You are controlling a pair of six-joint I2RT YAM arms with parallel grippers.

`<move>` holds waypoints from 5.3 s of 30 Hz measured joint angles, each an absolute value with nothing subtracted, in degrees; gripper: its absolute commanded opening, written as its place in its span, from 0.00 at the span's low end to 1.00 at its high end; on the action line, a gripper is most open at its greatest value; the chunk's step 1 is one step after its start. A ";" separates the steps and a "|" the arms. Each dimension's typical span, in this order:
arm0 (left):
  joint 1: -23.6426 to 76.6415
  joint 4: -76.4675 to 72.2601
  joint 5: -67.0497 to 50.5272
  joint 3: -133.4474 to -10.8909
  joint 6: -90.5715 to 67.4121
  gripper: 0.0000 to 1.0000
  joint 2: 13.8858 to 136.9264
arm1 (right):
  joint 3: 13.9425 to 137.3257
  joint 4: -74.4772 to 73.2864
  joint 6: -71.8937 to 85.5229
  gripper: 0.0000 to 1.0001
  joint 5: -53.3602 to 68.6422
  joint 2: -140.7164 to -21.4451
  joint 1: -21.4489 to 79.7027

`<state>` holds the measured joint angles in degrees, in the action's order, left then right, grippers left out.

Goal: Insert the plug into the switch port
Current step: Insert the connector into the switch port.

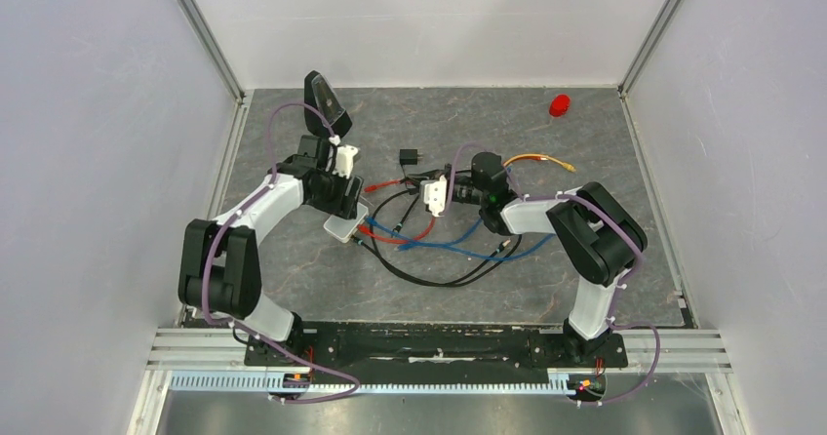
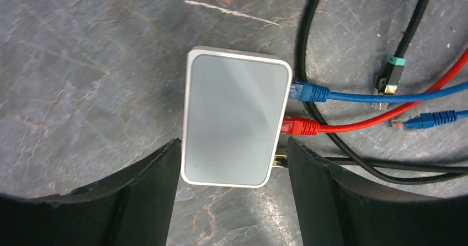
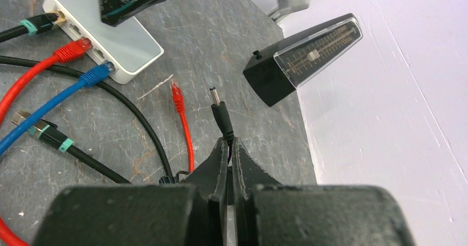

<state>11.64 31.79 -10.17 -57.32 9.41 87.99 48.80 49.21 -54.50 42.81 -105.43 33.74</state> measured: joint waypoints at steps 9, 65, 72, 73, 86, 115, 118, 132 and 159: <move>11.77 31.44 -13.58 -56.80 15.51 0.76 91.15 | 48.36 51.07 -53.06 0.00 43.33 -105.43 33.10; 24.05 28.10 0.27 -40.45 -44.56 0.43 64.23 | 44.38 39.44 -65.52 0.00 38.13 -103.50 33.36; 32.38 35.99 11.86 -42.54 -70.06 0.39 67.37 | 40.97 42.44 -63.44 0.00 38.04 -101.36 32.45; 33.39 36.42 12.73 -42.41 -72.44 0.40 67.83 | 40.45 42.81 -63.07 0.00 38.06 -101.19 32.45; 38.09 37.89 17.67 -47.29 -85.49 0.40 81.95 | 39.29 43.59 -62.15 0.00 38.09 -100.29 32.40; 41.39 44.21 21.39 -51.05 -92.71 0.02 90.02 | 39.16 43.07 -62.63 0.00 38.39 -100.18 32.40; 41.39 43.92 22.61 -49.82 -92.16 0.02 88.62 | 39.31 42.30 -62.63 0.00 39.00 -100.31 32.40; 41.21 34.98 28.29 -42.19 -61.32 0.02 78.04 | 48.01 32.93 -68.40 0.00 37.41 -105.65 34.79; 25.74 18.11 9.96 -38.81 -28.23 0.02 76.51 | 60.58 23.70 -64.82 0.00 27.99 -116.25 41.47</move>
<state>25.74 18.11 9.96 -38.81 -28.23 76.51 60.58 23.70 -64.82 27.99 -116.25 41.47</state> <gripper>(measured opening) 0.056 0.008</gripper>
